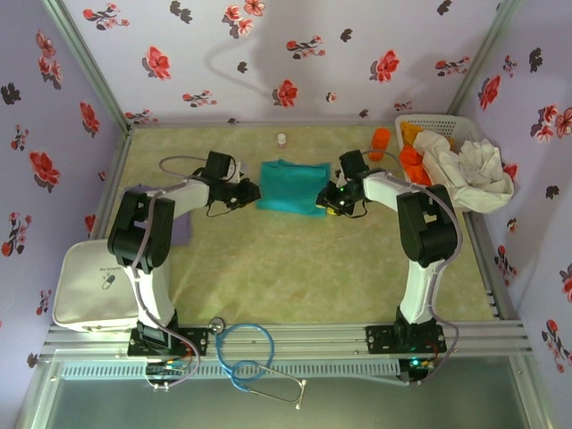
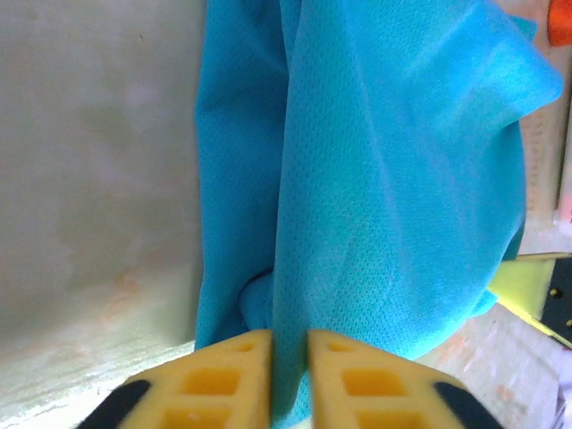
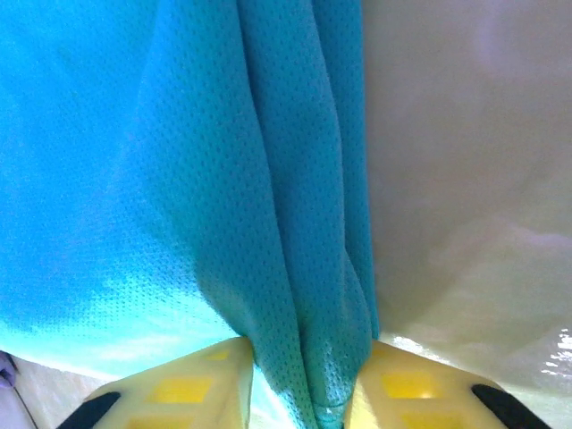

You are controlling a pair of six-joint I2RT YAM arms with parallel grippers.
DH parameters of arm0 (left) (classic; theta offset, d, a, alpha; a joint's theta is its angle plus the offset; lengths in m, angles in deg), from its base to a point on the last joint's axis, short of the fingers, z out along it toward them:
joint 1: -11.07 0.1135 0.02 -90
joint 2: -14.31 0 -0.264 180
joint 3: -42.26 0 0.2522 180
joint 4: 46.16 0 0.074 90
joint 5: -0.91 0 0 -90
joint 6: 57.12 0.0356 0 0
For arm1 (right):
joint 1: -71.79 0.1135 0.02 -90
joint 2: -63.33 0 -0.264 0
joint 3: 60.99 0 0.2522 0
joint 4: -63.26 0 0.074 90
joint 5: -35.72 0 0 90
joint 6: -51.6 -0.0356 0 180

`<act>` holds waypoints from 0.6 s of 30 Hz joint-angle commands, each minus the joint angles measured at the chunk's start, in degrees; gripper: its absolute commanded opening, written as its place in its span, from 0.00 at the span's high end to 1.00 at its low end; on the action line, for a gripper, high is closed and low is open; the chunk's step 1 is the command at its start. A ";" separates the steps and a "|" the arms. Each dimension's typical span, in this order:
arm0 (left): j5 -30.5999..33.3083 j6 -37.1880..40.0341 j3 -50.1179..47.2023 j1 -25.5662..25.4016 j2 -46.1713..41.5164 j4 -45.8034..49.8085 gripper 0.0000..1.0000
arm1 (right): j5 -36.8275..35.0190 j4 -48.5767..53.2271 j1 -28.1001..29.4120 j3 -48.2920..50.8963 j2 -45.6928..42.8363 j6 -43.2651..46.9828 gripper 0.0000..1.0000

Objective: Fold and stack the t-shirts

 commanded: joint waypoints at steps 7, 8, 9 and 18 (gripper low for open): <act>-0.27 -2.96 -1.39 -1.56 -1.60 2.71 1.00 | 0.78 2.42 0.46 1.52 -1.49 1.65 0.95; -0.10 -3.25 -1.81 -1.85 -2.32 3.04 1.00 | 1.11 2.61 0.46 2.09 -1.83 1.88 0.96; 0.29 -3.47 -2.36 -2.23 -3.14 3.56 1.00 | 1.73 2.78 0.54 2.73 -2.18 2.11 0.97; 2.87 -7.62 -7.57 -6.55 -9.90 7.93 1.00 | 5.44 6.86 0.72 10.04 -9.37 3.34 1.00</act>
